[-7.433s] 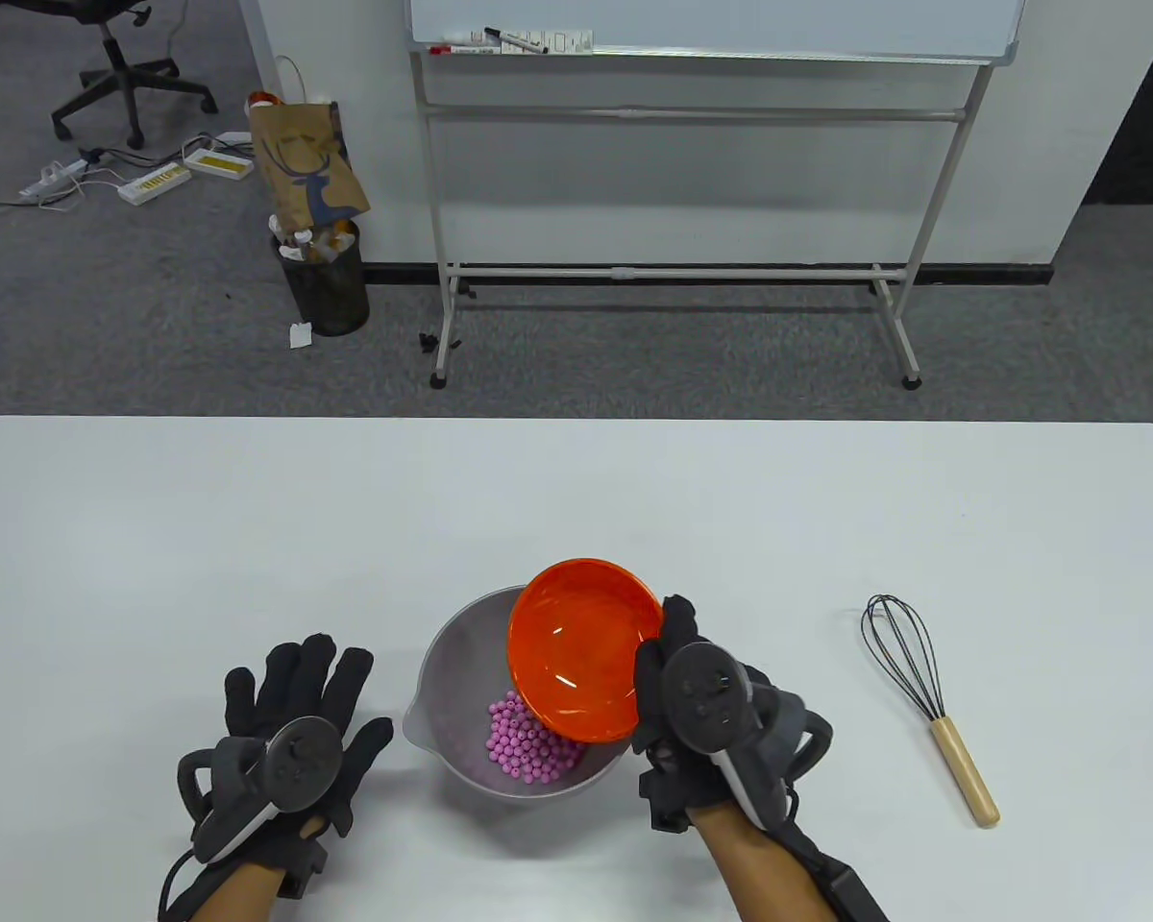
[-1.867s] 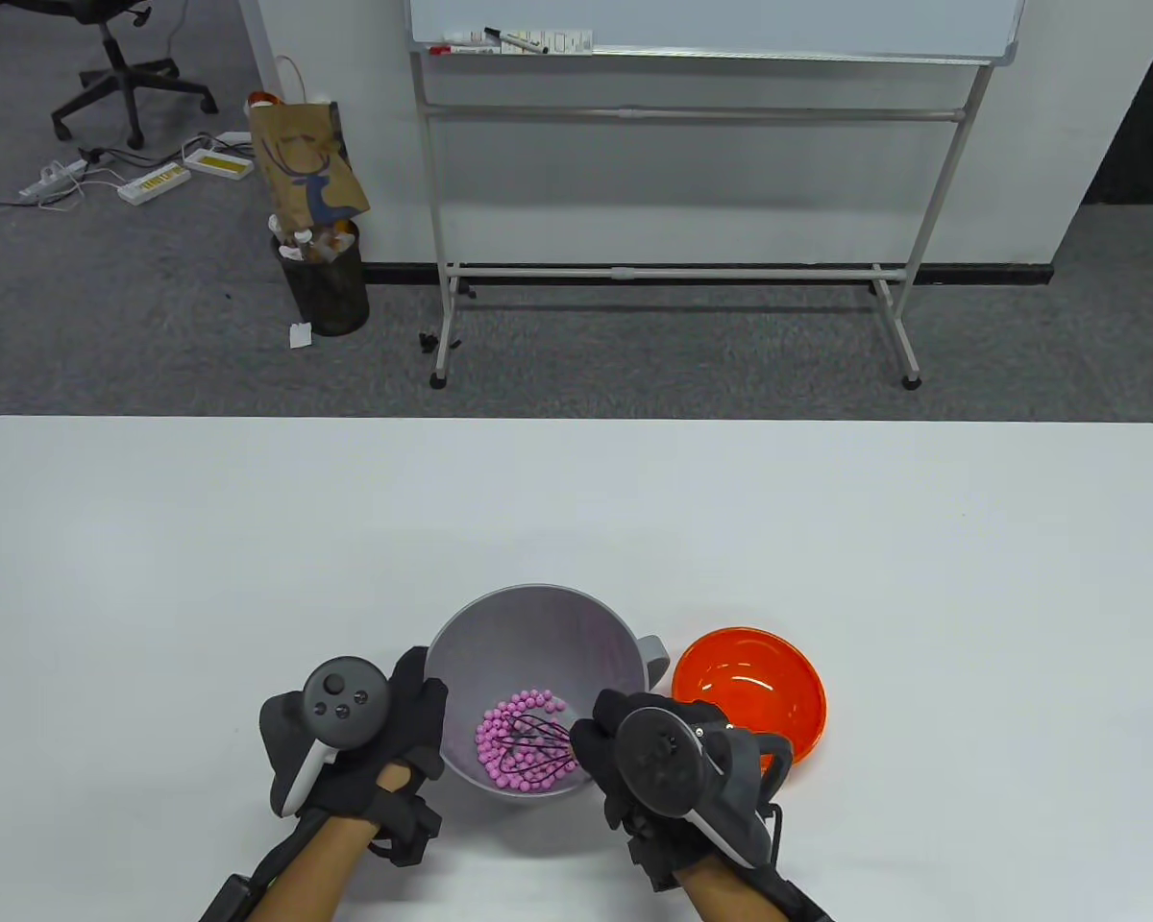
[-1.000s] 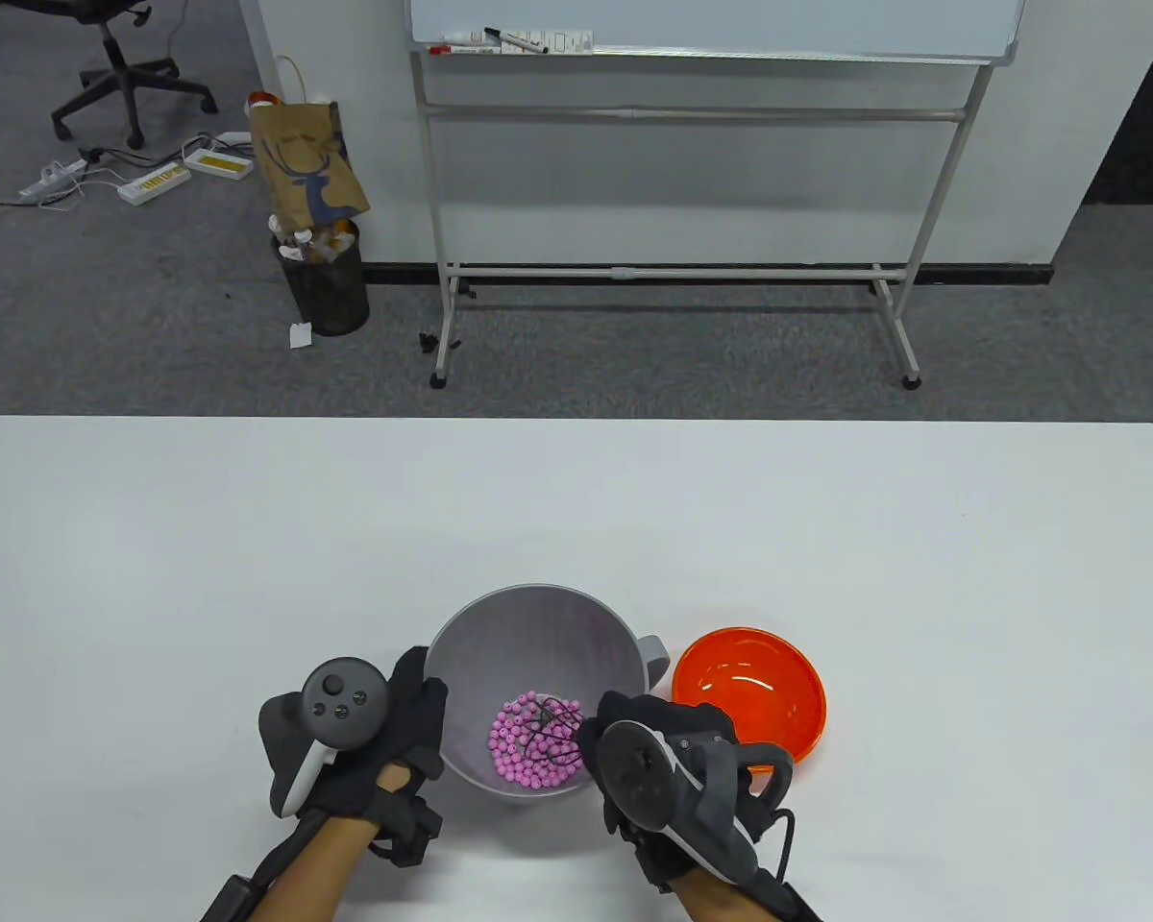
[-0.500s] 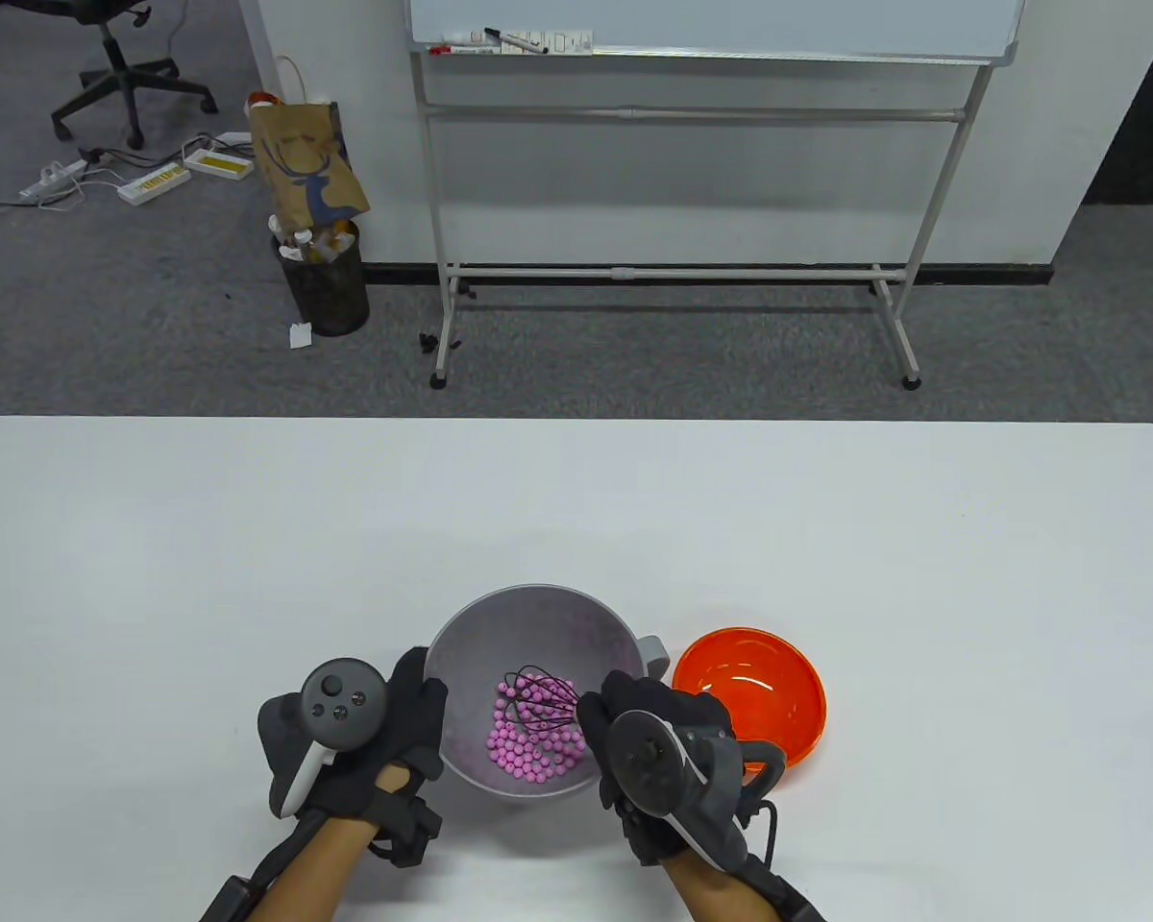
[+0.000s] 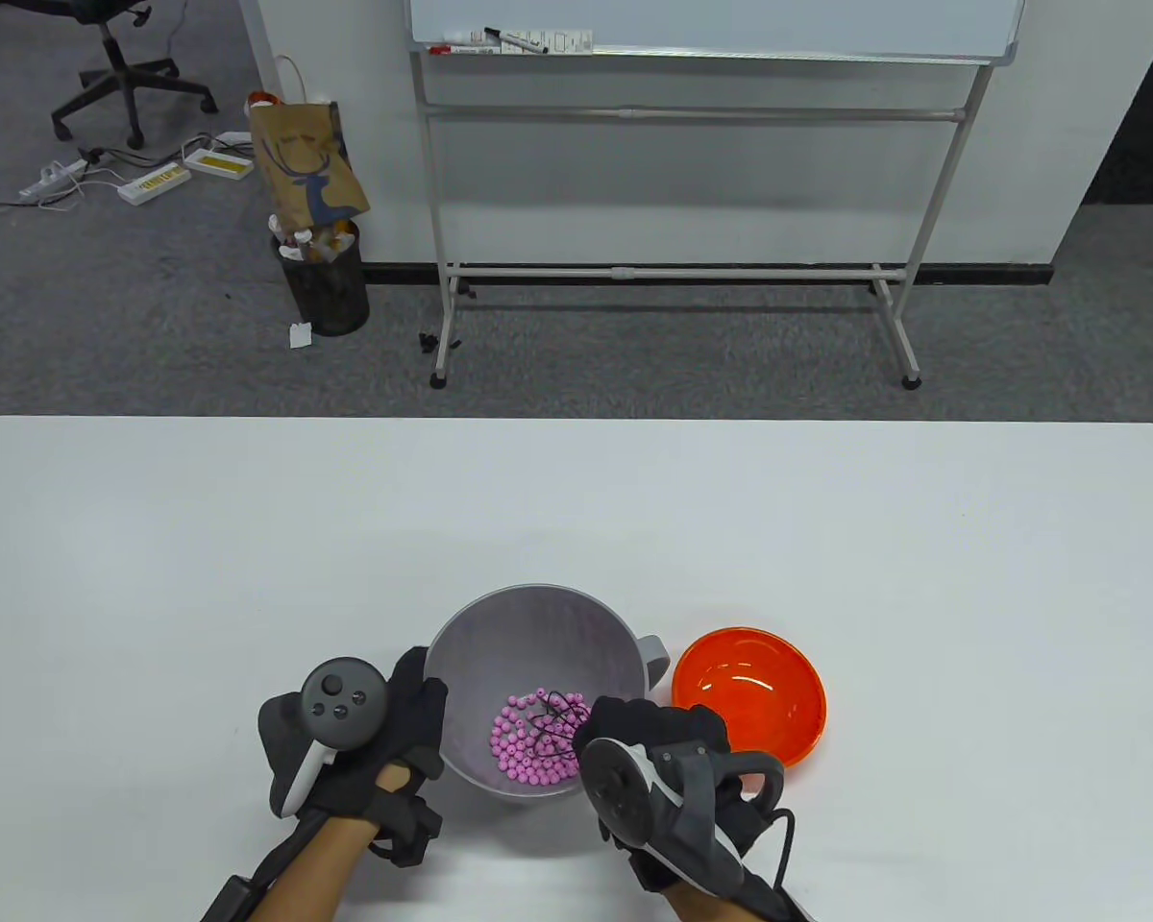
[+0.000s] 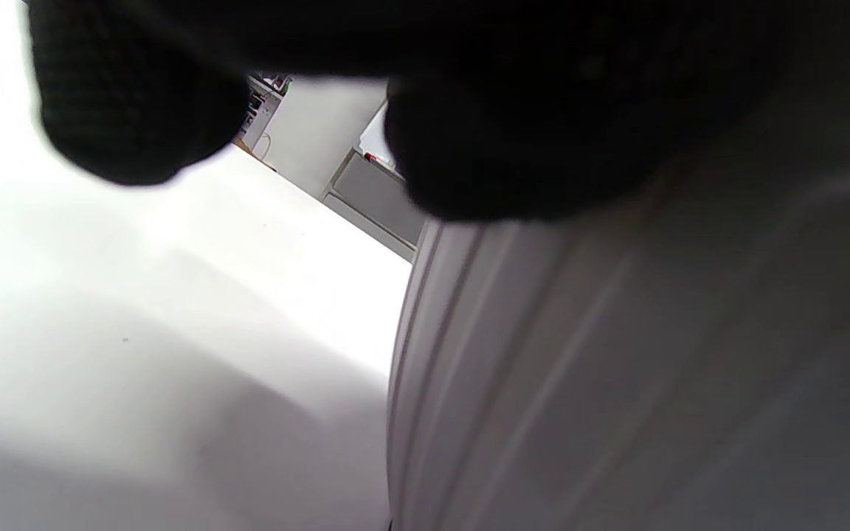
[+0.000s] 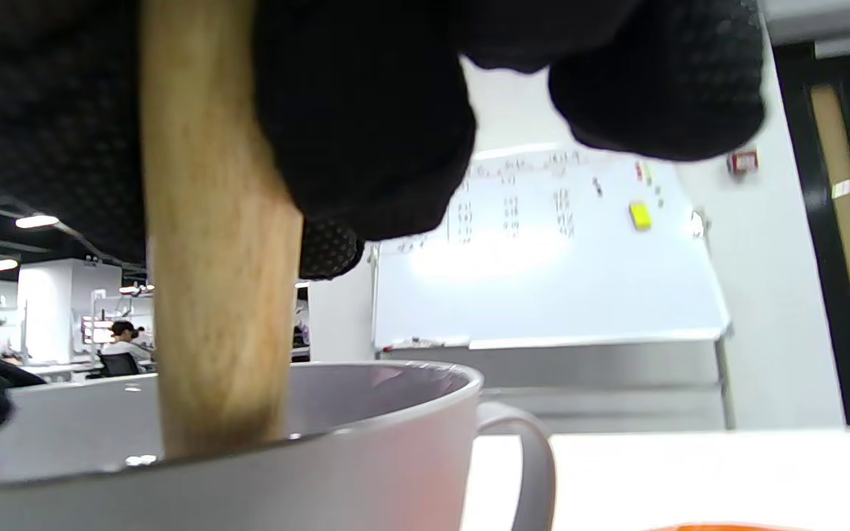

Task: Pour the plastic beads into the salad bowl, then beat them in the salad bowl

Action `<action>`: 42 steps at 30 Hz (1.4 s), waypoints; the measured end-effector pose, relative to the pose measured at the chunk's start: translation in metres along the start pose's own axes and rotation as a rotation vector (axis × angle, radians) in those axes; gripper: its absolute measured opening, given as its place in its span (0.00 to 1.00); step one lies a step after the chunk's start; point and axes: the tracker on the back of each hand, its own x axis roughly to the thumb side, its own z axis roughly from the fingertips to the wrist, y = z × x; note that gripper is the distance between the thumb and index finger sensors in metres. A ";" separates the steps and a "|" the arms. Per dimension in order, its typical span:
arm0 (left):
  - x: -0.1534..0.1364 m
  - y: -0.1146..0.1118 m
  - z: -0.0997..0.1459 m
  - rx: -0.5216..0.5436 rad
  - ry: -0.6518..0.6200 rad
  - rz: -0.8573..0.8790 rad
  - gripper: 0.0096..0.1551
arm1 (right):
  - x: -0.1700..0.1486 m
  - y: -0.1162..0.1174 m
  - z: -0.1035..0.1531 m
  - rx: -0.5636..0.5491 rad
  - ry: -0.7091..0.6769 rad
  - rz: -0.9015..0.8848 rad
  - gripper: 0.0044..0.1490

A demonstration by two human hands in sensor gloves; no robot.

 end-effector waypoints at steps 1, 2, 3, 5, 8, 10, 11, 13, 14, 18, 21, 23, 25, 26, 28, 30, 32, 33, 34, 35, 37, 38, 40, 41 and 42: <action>0.000 0.000 0.000 0.002 0.000 0.000 0.32 | -0.004 0.002 -0.001 0.026 0.024 -0.057 0.25; 0.000 0.000 0.000 0.003 0.001 -0.001 0.32 | -0.007 0.004 -0.002 0.049 0.045 -0.108 0.24; 0.000 0.000 0.000 0.005 0.001 -0.002 0.32 | -0.011 0.008 -0.003 0.055 0.071 -0.154 0.25; 0.000 0.000 0.000 0.006 0.001 -0.003 0.32 | -0.015 0.014 -0.005 0.056 0.093 -0.189 0.24; 0.000 0.000 0.000 0.006 0.001 -0.002 0.32 | -0.017 0.023 -0.006 0.014 0.117 -0.197 0.25; 0.000 0.000 0.000 0.008 0.001 -0.003 0.32 | -0.018 0.024 -0.006 -0.032 0.126 -0.186 0.25; 0.000 0.000 0.000 0.007 0.000 -0.004 0.32 | -0.017 0.026 -0.006 -0.033 0.123 -0.151 0.25; 0.000 0.000 0.000 0.007 0.000 -0.001 0.32 | -0.016 0.026 -0.006 -0.062 0.117 -0.121 0.25; 0.000 0.000 0.000 0.007 0.000 -0.002 0.32 | -0.016 0.026 -0.005 -0.077 0.117 -0.101 0.25; -0.001 0.000 0.000 0.007 -0.001 0.000 0.32 | -0.012 0.022 -0.003 -0.139 0.082 0.009 0.25; -0.001 0.000 0.000 0.008 0.000 0.000 0.32 | -0.007 0.018 0.000 -0.167 0.055 0.090 0.25; -0.001 0.000 0.000 0.008 0.002 0.001 0.32 | -0.003 0.015 0.001 -0.162 0.039 0.109 0.25; -0.001 0.000 0.000 0.008 0.003 -0.001 0.32 | 0.000 0.011 0.002 -0.152 0.019 0.135 0.25; -0.001 0.000 0.000 0.008 0.003 -0.001 0.32 | 0.002 0.010 0.003 -0.143 0.005 0.143 0.25; -0.001 0.000 0.000 0.008 0.004 0.000 0.32 | 0.004 0.007 0.003 -0.107 -0.013 0.130 0.25; -0.001 0.000 0.000 0.007 0.003 0.000 0.32 | 0.004 0.003 0.003 -0.087 -0.016 0.108 0.25; -0.001 -0.001 0.000 0.007 0.003 0.001 0.32 | 0.003 0.002 0.003 -0.034 -0.002 0.038 0.25; -0.001 -0.001 0.000 0.007 0.003 0.000 0.32 | 0.001 0.003 0.002 -0.017 0.005 -0.007 0.25; -0.001 -0.001 0.000 0.007 0.003 0.001 0.32 | -0.002 0.006 0.000 0.012 0.020 -0.066 0.25; -0.001 -0.001 0.000 0.007 0.003 0.002 0.32 | -0.004 0.008 0.000 0.018 0.036 -0.096 0.25; -0.001 -0.001 0.000 0.008 0.002 0.001 0.32 | -0.007 0.016 -0.001 0.006 0.059 -0.136 0.25; -0.001 -0.001 0.000 0.009 0.002 0.001 0.32 | -0.009 0.018 -0.001 -0.013 0.075 -0.135 0.26; -0.001 -0.001 0.000 0.008 0.002 0.005 0.32 | -0.012 0.021 -0.002 -0.041 0.087 -0.120 0.26; -0.001 -0.001 0.000 0.006 0.002 0.004 0.32 | -0.014 0.023 -0.003 -0.037 0.093 -0.112 0.26; -0.001 -0.001 0.000 0.005 0.003 0.004 0.32 | -0.015 0.025 -0.003 -0.053 0.100 -0.102 0.26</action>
